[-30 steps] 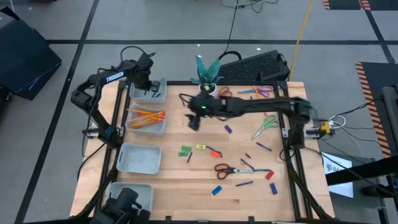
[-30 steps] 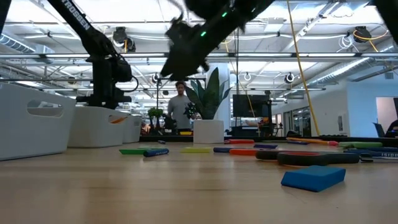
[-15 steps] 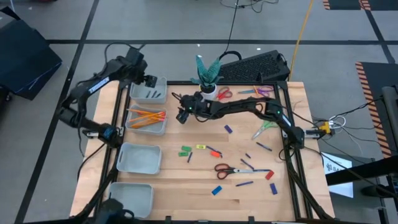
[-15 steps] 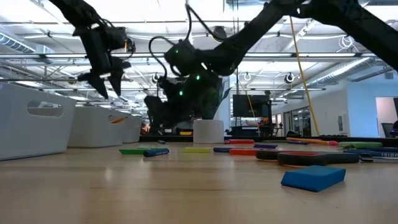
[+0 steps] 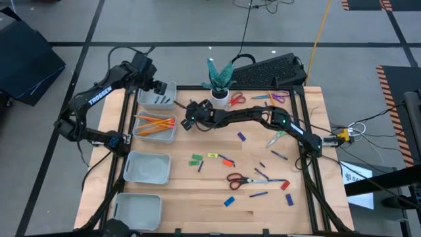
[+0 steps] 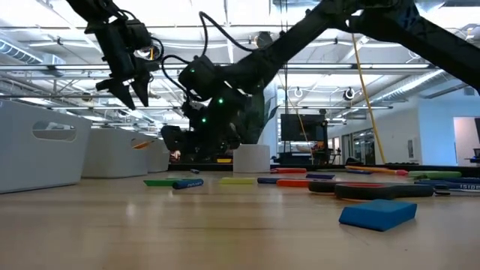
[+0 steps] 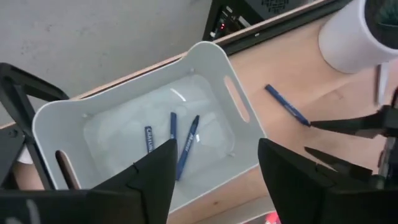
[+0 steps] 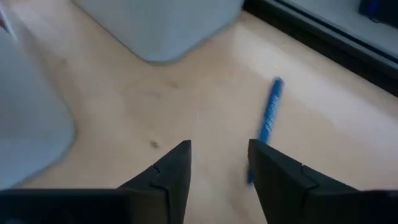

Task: Sort crayons/erasers/pens/pencils in bins
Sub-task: Put the blue crayon into the top gray bin

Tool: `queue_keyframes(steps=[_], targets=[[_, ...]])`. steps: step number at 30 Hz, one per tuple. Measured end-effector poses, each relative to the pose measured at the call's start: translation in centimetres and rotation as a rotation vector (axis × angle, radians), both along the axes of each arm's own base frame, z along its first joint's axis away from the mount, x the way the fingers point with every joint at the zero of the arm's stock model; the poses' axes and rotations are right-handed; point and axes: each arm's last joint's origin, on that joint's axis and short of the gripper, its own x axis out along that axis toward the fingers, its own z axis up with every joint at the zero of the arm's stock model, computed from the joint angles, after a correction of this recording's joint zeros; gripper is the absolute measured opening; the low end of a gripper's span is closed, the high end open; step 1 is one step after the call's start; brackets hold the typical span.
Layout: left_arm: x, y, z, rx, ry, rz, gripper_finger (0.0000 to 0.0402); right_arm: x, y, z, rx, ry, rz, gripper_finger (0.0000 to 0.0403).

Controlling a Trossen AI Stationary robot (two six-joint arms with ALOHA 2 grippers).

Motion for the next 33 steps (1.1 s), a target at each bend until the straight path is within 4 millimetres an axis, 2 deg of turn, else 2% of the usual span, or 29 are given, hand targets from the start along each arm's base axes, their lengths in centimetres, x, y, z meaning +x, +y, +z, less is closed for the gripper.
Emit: queue_keyframes(steps=[6, 12, 17, 23, 28, 33], targets=[[0.2, -0.2, 0.0, 0.006, 0.015, -0.008, 0.0224, 0.3, 1.9, 1.3, 0.044, -0.063, -0.069, 0.0134], [0.2, -0.2, 0.0, 0.017, 0.036, -0.009, 0.0225, 0.3, 3.9, 0.3, -0.096, -0.032, -0.103, 0.0149], [0.2, -0.2, 0.0, 0.027, 0.048, -0.022, 0.0225, -0.7, 2.2, -1.6, -0.078, -0.11, -0.159, 0.0188], [0.1, -0.2, -0.1, 0.027, 0.062, -0.019, 0.0225, -0.7, 1.0, -2.4, -0.114, -0.248, -0.176, 0.0234], [0.2, -0.4, -0.1, 0.017, 0.069, -0.026, 0.0225, -0.8, 0.8, -5.2, -0.145, -0.194, -0.175, 0.0229], [0.4, -0.8, -0.2, -0.004, 0.079, -0.039, 0.0225, -0.4, 0.8, -5.2, -0.172, -0.186, -0.187, 0.0203]])
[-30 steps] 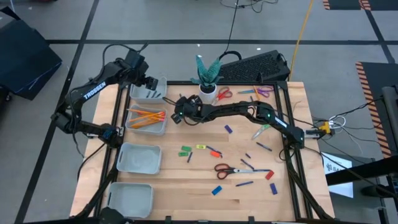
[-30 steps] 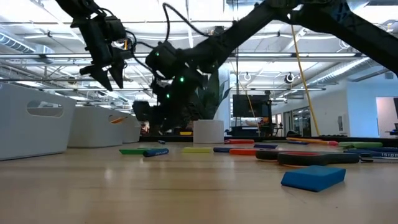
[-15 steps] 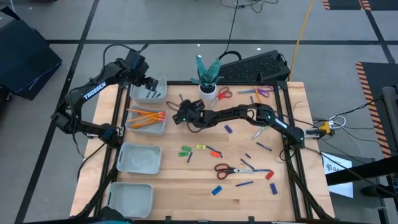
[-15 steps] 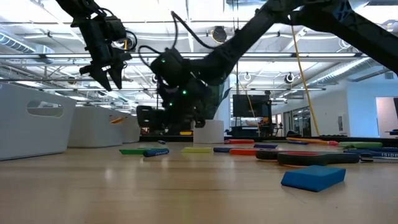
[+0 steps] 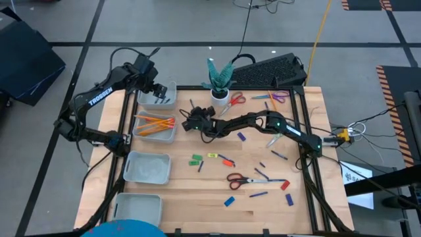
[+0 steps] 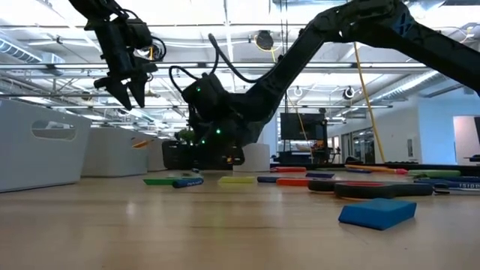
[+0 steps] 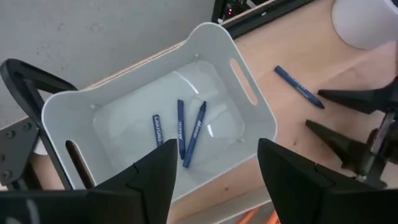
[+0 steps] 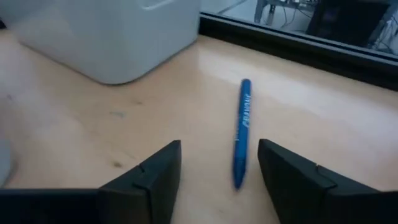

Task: Sort crayons/erasers/pens/pencils in bins
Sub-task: Put the blue crayon into the top gray bin

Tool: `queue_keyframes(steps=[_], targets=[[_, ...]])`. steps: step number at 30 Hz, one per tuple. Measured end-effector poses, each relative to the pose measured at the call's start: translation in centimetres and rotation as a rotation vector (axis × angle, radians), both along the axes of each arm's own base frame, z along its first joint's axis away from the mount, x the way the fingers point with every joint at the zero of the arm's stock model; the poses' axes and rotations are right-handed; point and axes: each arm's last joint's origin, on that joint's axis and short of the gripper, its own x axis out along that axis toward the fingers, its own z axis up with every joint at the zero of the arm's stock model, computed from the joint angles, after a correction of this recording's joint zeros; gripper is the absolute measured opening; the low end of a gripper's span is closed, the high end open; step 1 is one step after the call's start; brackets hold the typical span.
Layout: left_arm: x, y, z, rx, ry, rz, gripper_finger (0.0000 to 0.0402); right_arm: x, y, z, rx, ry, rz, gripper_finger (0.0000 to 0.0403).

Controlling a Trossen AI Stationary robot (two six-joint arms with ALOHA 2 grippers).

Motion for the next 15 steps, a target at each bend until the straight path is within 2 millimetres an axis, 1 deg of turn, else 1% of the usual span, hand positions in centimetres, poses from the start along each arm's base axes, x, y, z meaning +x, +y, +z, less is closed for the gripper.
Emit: queue_keyframes(steps=[2, 7, 15], targets=[[0.2, -0.2, 0.0, -0.006, 0.002, -0.005, 0.0225, -0.1, 0.0, -0.2, 0.019, 0.021, 0.006, 0.0189], [0.8, -0.8, -0.1, -0.023, 0.001, -0.021, 0.0225, -0.5, 0.1, -0.2, 0.16, -0.023, -0.044, 0.0134], [1.0, -1.3, 0.1, -0.025, -0.007, -0.025, 0.0225, -0.7, -0.2, -0.3, 0.168, 0.002, -0.019, 0.0034]])
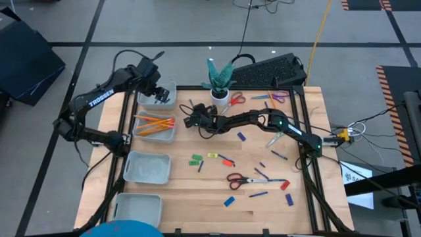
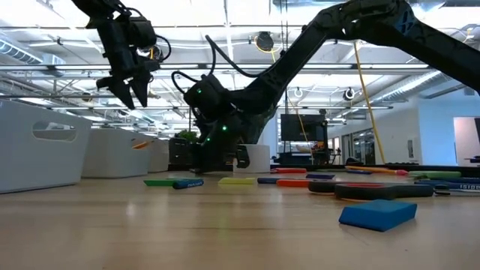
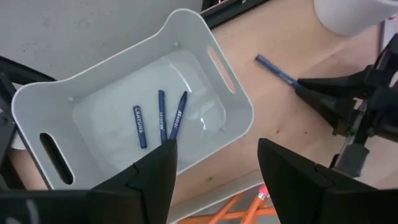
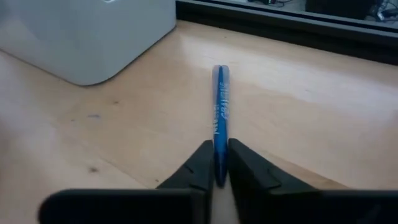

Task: Sort crayons/erasers/pens/pencils in bins
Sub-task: Put the blue crayon into the top gray bin

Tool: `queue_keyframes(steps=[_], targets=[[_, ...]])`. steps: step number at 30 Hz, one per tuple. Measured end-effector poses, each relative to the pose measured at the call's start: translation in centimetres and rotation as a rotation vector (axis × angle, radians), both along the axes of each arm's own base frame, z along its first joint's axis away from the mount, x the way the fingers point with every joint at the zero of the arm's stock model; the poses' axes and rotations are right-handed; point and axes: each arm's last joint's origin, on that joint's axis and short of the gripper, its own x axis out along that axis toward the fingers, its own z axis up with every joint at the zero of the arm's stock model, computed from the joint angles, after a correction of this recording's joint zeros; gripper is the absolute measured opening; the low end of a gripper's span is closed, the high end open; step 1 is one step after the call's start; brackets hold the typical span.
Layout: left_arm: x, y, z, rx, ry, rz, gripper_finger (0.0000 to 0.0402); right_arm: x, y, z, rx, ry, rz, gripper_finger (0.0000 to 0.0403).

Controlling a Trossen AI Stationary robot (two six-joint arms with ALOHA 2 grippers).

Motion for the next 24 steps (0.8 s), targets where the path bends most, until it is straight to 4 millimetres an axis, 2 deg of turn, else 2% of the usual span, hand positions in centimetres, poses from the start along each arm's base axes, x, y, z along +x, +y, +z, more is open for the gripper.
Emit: queue_keyframes(steps=[4, 8, 15, 19, 24], targets=[[-0.5, -0.6, 1.0, 0.042, -0.026, -0.001, 0.0225, 0.1, 0.1, -0.1, -0.001, 0.017, 0.034, 0.0012], [-1.1, -1.4, 2.4, 0.117, -0.067, -0.021, 0.0225, 0.1, 0.6, 0.6, -0.007, 0.067, 0.104, 0.0022], [-2.3, -3.3, 4.6, 0.235, -0.121, -0.098, 0.0225, -0.9, 3.1, 3.8, 0.047, 0.209, 0.236, 0.0025], [-2.9, -5.2, 4.9, 0.276, -0.159, -0.209, 0.0225, -2.7, 4.9, 6.3, 0.181, 0.297, 0.303, 0.0018], [-3.0, -8.1, 3.0, 0.248, -0.248, -0.368, 0.0225, -6.6, 7.2, 8.3, 0.285, 0.387, 0.353, 0.0019]])
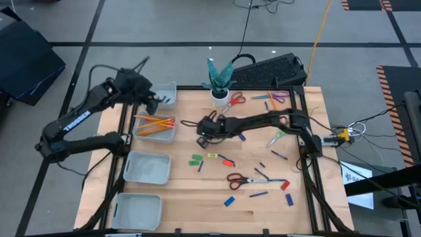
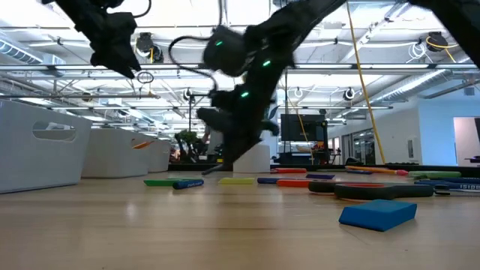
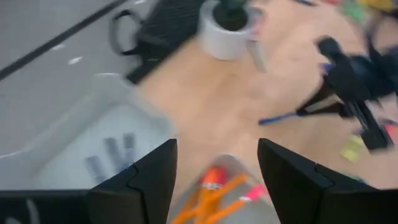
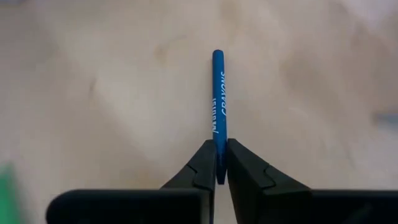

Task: Sort crayons/erasers/pens/pencils in bins
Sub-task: Put the blue crayon into the top gray bin

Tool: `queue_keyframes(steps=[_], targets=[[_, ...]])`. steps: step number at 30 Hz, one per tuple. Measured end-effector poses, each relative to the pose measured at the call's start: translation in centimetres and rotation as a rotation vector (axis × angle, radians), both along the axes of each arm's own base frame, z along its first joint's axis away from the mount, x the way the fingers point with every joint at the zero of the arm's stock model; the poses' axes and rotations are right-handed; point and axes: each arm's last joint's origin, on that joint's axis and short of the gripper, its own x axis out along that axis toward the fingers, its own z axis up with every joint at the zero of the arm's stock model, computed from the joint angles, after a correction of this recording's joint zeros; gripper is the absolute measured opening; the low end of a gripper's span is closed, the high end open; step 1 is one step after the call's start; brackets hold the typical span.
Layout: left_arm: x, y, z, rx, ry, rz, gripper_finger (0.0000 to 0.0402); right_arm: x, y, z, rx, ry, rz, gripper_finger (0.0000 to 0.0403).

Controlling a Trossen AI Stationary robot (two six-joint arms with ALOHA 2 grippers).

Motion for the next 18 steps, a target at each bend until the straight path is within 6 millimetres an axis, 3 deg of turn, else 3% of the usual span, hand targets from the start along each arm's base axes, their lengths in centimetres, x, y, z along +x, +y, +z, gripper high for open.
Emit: queue_keyframes(steps=[5, 9, 18], targets=[[1.4, -2.8, -1.9, -0.012, -0.117, -0.168, 0.0225, -4.4, 2.1, 1.7, 0.013, 0.001, 0.068, 0.0019], [3.6, -4.5, -2.0, -0.021, -0.231, -0.261, 0.0225, -7.3, 3.6, 5.0, -0.029, -0.122, 0.141, 0.0019], [8.6, -6.3, 0.6, 0.064, -0.617, -0.413, 0.0232, -11.9, 6.4, 15.1, -0.191, -0.72, 0.187, 0.0019]])
